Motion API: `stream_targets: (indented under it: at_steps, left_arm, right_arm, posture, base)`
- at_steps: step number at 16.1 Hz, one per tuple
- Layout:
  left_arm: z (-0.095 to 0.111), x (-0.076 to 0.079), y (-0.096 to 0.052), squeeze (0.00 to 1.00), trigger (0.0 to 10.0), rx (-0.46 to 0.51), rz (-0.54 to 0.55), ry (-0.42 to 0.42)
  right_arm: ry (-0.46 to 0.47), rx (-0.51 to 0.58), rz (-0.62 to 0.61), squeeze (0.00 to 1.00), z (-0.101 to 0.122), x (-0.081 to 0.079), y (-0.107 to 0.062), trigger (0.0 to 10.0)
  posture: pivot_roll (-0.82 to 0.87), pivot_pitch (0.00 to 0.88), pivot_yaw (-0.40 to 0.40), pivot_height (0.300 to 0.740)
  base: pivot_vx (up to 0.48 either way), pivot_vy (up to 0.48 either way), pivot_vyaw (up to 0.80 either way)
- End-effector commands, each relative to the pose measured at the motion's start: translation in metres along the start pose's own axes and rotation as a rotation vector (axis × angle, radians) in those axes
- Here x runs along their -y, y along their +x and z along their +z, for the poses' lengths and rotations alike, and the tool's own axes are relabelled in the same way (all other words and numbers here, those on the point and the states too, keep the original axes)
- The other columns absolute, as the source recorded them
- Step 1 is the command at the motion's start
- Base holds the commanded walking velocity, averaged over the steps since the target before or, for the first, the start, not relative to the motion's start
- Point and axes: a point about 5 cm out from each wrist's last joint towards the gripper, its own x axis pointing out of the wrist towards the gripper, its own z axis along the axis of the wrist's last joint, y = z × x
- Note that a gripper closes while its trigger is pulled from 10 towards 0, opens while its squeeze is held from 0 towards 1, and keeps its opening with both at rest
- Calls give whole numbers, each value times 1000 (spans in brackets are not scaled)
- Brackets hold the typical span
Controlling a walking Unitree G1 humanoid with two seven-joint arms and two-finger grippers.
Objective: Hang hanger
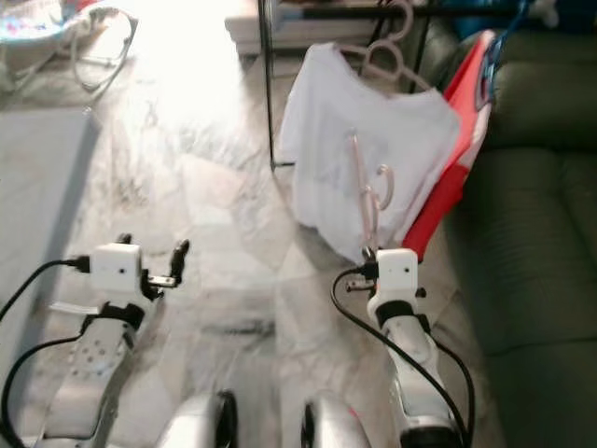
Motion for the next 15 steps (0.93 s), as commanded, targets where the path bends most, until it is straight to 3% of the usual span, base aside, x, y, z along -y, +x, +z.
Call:
stream_targets:
  at_steps: [1, 3, 5, 8, 12, 15]
  left_arm:
    - [-7, 0, -6, 0, 10000, -25, 10, 2]
    - [-9, -2, -8, 0, 10000, -32, 25, 6]
    - [-10, -2, -8, 0, 10000, -36, 30, 4]
    - [-4, -6, -10, 0, 10000, 8, 85, 47]
    - [-21, -23, -32, 0, 10000, -70, 87, 89]
    - [-23, -27, -35, 0, 10000, -78, 91, 102]
  right_arm:
    - [-8, 0, -26, 0, -1, 10, -4, 10000]
    - [4, 15, -1, 0, 2, 6, -3, 10000]
    - [-58, 50, 49, 0, 7, -2, -1, 10000]
    - [-23, 48, 20, 0, 7, 0, 0, 10000]
    - [-2, 28, 3, 0, -1, 7, -10, 10000]
    - [0, 16, 16, 0, -4, 6, -15, 10000]
  posture:
    - [51, 222, -15, 740]
    - [57, 223, -18, 740]
    - [61, 221, -22, 740]
    - [62, 221, -20, 740]
    - [64, 215, -8, 740]
    - [64, 212, -8, 740]
  base:
    - [386, 0, 0]
    - [379, 0, 0]
    - [324, 0, 400]
    - [0, 0, 267]
    - [0, 0, 0]
    - [0, 0, 0]
